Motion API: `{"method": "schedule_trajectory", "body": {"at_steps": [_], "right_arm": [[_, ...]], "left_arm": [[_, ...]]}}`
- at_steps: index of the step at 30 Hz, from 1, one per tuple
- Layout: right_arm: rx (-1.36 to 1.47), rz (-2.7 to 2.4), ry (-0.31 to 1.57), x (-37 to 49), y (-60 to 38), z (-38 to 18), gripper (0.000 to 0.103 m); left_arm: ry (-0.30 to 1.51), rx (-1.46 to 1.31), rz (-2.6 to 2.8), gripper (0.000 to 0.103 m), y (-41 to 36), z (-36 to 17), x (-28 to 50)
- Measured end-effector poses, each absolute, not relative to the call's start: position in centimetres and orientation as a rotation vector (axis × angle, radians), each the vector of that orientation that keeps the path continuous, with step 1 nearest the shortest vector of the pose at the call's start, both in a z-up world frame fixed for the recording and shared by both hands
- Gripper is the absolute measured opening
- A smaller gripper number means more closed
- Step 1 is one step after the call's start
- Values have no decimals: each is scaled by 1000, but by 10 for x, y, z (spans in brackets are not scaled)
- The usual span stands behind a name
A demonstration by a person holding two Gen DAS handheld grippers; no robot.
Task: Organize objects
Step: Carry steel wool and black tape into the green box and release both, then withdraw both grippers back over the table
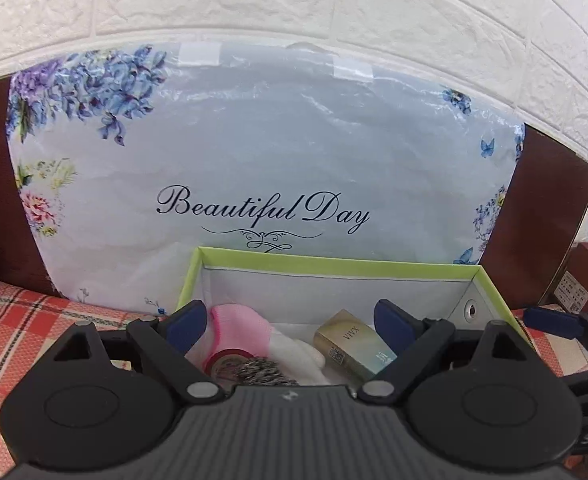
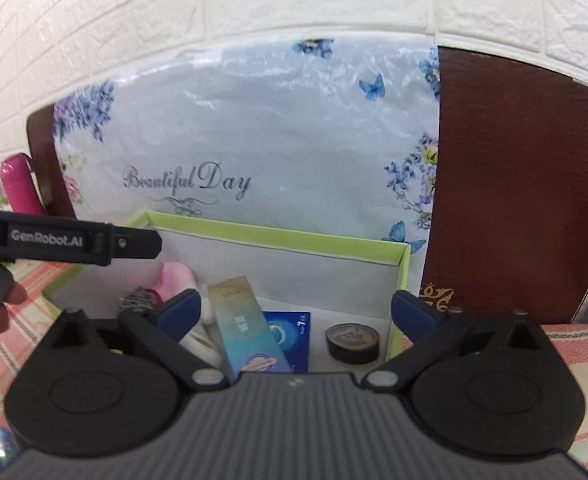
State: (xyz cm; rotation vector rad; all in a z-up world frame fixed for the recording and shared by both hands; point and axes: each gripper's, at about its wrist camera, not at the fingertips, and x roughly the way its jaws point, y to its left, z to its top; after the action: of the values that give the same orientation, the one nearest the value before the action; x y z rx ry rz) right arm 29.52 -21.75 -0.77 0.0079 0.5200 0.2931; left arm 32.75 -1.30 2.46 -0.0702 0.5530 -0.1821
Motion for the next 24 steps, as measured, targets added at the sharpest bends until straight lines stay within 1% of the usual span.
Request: {"method": "schedule_trajectory", "body": {"at_steps": [13,18,24], "right_arm": [[129,249,475,194,-232,32,103],[101,215,441,144,-236,34,103],[59,211,391,84,-235,28,103]], "left_arm": [[583,-44,-109,94,-16,58,236],[559,-32,-121,94,-18,56,189],[562,-29,-137,94,-17,37,141]]}}
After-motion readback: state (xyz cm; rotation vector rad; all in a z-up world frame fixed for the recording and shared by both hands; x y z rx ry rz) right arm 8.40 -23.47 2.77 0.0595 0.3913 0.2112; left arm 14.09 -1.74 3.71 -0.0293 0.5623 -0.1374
